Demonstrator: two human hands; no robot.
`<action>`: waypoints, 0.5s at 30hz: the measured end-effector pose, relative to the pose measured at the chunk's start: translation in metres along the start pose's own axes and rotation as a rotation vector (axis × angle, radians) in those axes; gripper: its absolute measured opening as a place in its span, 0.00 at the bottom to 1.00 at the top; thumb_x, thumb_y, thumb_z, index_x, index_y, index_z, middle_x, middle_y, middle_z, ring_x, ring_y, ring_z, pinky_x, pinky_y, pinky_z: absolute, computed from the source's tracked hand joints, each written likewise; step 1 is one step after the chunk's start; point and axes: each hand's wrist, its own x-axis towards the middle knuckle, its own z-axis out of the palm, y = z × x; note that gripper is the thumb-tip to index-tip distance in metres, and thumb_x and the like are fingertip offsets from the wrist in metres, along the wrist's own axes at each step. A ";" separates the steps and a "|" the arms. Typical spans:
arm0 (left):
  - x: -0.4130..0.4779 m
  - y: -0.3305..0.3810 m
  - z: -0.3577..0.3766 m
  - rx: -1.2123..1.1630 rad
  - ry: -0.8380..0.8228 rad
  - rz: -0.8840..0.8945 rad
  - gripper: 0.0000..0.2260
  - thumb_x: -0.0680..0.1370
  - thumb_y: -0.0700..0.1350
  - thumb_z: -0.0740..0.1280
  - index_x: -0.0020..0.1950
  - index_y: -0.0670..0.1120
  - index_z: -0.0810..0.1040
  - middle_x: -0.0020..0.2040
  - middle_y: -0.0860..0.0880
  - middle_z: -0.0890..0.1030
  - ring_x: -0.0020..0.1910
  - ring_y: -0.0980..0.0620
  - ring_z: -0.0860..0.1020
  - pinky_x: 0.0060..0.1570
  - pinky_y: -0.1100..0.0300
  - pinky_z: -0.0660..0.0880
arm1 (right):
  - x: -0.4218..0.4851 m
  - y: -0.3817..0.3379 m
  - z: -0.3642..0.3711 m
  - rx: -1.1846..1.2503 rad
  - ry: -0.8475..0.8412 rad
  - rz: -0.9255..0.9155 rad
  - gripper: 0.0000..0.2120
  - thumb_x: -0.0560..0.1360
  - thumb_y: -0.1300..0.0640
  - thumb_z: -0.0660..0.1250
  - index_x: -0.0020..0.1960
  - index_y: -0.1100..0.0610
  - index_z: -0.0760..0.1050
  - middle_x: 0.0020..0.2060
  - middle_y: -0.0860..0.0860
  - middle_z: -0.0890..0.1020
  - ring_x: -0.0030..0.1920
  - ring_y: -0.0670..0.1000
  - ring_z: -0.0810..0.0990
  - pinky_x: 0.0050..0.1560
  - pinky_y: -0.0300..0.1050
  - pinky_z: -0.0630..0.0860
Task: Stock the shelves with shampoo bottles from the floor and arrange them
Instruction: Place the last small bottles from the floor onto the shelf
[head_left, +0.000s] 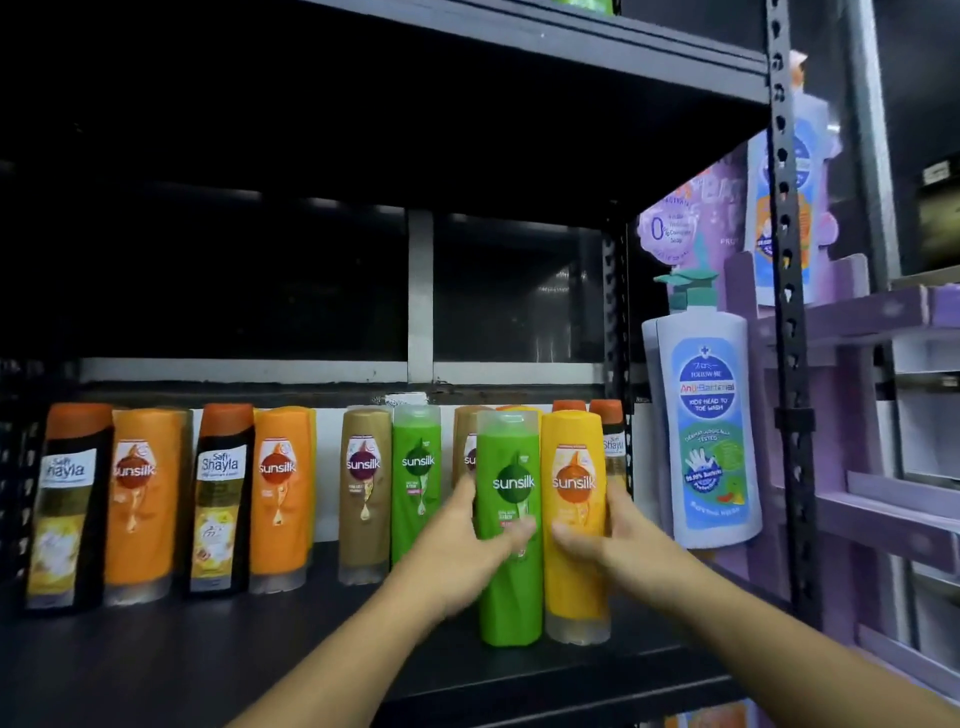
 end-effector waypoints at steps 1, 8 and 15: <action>-0.007 -0.009 0.002 0.015 -0.054 -0.010 0.29 0.74 0.61 0.75 0.72 0.62 0.68 0.62 0.66 0.79 0.61 0.68 0.77 0.64 0.65 0.74 | -0.007 0.008 -0.002 -0.052 -0.065 0.036 0.27 0.74 0.56 0.75 0.65 0.42 0.65 0.58 0.43 0.82 0.55 0.42 0.84 0.52 0.39 0.81; -0.004 -0.031 0.019 0.097 -0.121 -0.059 0.27 0.75 0.52 0.77 0.71 0.61 0.70 0.65 0.63 0.79 0.63 0.62 0.78 0.70 0.56 0.73 | -0.011 0.034 -0.017 -0.257 -0.062 0.086 0.27 0.77 0.56 0.73 0.67 0.40 0.63 0.56 0.33 0.78 0.52 0.32 0.77 0.46 0.26 0.74; 0.045 -0.011 0.080 0.199 -0.196 -0.022 0.29 0.77 0.53 0.75 0.74 0.58 0.67 0.68 0.59 0.76 0.67 0.55 0.75 0.65 0.59 0.71 | 0.012 0.058 -0.070 -0.402 0.091 0.189 0.25 0.76 0.54 0.74 0.66 0.44 0.65 0.60 0.44 0.79 0.59 0.47 0.79 0.64 0.50 0.76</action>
